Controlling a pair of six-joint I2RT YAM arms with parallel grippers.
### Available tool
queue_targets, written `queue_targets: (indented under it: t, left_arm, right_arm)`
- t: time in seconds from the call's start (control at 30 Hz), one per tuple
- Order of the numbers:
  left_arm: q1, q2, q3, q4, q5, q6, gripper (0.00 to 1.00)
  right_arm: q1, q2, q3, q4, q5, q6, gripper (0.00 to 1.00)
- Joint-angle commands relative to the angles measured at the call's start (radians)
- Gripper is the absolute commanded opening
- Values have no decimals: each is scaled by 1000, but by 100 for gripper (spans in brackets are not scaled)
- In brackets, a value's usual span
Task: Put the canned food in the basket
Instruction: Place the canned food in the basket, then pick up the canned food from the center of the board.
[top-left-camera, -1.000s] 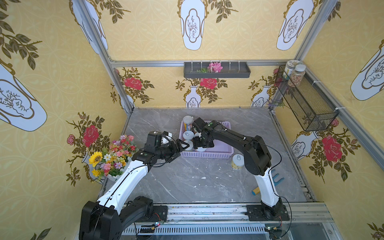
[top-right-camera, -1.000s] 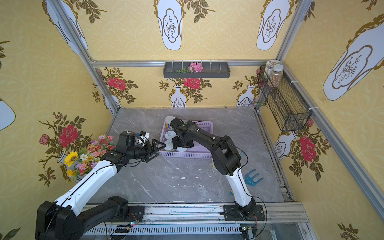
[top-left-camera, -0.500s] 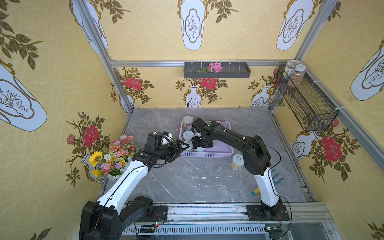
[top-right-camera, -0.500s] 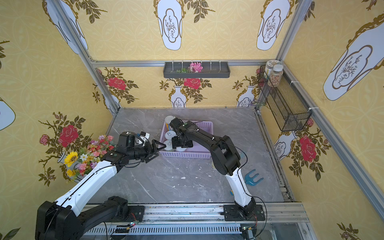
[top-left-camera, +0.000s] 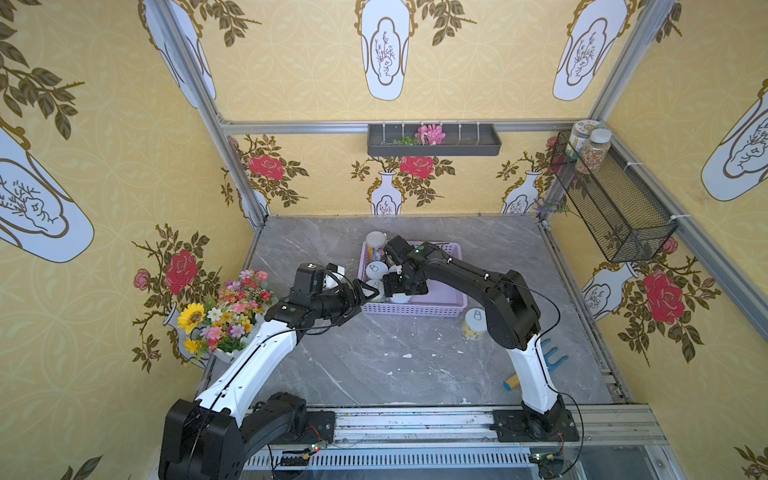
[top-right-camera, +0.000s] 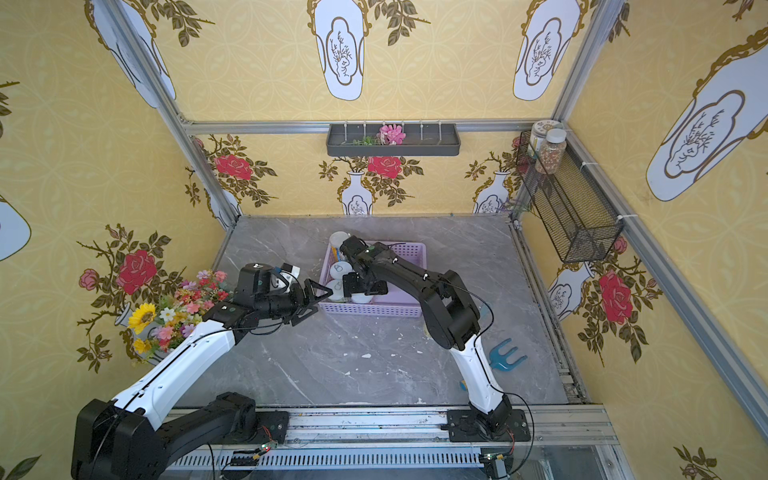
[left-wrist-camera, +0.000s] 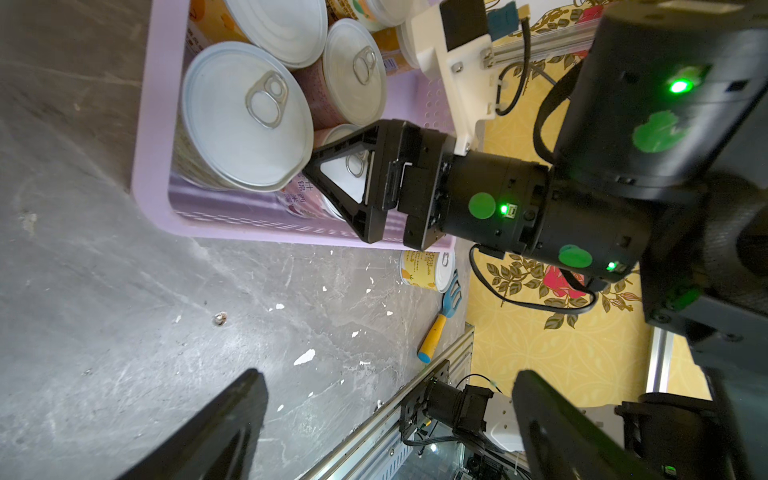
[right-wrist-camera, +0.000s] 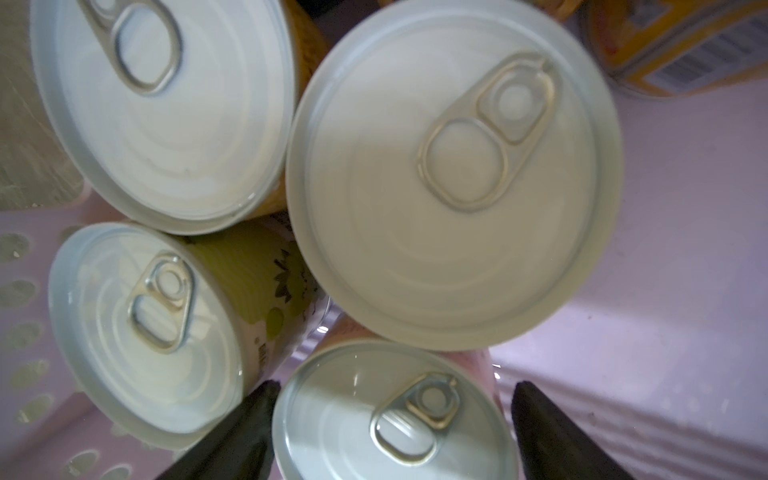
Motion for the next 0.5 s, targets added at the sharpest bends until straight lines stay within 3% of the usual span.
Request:
queue_targets:
  t: [0.0,0.47]
  left_arm:
    - [1,4,-5,22,13,7,97]
    - [1,27,9,8,-30,11,98]
  right_arm:
    - [1,-4,3,42,6,9,90]
    - [0,-80,-16,53,-33,-11,100]
